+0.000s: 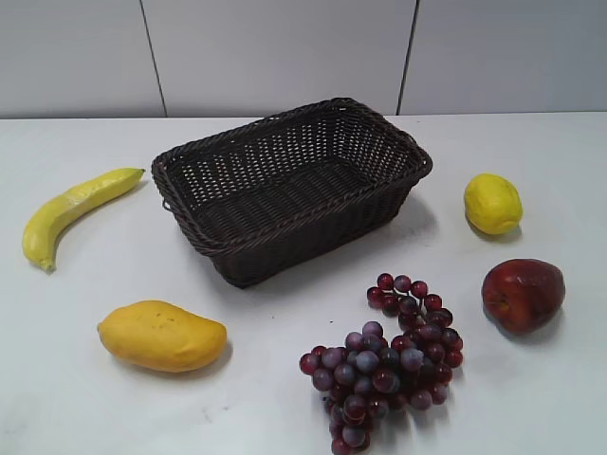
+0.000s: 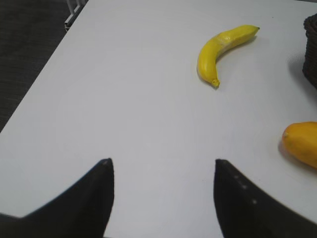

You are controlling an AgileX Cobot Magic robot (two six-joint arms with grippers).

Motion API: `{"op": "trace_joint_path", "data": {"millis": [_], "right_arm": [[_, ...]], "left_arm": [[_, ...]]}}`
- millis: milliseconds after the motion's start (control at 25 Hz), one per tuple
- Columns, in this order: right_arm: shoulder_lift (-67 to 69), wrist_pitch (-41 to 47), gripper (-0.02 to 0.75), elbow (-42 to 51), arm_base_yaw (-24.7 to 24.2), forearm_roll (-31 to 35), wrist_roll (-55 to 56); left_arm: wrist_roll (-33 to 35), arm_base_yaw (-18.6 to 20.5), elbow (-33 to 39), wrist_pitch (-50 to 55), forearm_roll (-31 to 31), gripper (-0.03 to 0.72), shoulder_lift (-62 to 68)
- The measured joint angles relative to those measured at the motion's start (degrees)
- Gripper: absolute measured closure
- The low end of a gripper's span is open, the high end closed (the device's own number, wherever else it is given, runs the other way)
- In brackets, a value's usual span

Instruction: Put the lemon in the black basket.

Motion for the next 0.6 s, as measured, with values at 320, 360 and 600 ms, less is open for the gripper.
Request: {"op": "trace_joint_path", "data": {"millis": [320, 360, 600], "right_arm": [[0.0, 0.0, 0.219, 0.0, 0.0, 0.0, 0.0], [0.0, 0.0, 0.218, 0.0, 0.0, 0.0, 0.0], [3.2, -8.1, 0.218, -1.4, 0.0, -0.4, 0.0]], "left_arm": [[0.0, 0.0, 0.0, 0.0, 0.0, 0.216, 0.0], [0.0, 0.0, 0.0, 0.0, 0.0, 0.216, 0.0], [0.0, 0.0, 0.0, 0.0, 0.0, 0.216, 0.0]]}}
